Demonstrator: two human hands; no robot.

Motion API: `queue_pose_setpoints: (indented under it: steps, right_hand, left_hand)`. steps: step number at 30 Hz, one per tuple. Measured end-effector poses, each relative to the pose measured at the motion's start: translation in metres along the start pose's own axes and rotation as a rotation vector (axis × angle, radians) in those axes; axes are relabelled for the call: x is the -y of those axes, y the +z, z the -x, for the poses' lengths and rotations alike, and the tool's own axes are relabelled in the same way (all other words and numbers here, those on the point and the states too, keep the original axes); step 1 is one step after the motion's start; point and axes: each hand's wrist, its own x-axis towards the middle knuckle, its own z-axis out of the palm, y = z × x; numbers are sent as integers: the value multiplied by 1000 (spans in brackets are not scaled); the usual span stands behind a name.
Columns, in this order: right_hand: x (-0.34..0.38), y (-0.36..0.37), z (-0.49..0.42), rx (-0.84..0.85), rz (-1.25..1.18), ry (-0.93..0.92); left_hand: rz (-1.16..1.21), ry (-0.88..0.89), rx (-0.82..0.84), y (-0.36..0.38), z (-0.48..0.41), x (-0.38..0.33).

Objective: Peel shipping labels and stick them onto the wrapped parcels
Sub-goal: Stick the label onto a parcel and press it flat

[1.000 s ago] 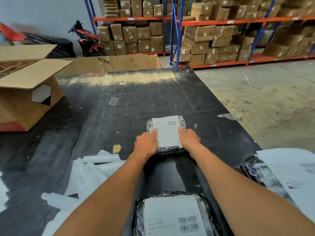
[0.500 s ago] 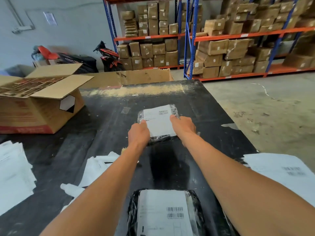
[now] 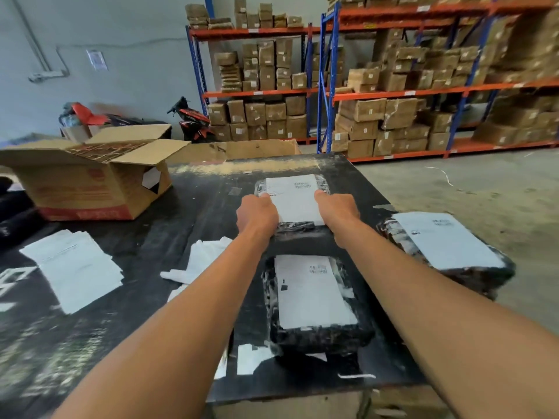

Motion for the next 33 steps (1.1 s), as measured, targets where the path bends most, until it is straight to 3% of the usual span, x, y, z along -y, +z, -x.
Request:
queue_pose_setpoints:
  steps: [14,33]
  right_hand:
    - [-56,-61,104,5,42,20]
    - [-80,-50,77,126,122,44]
  left_hand:
    - [-54,-25,118,-34,129,29]
    - [-174,-75,63,-14,119,36]
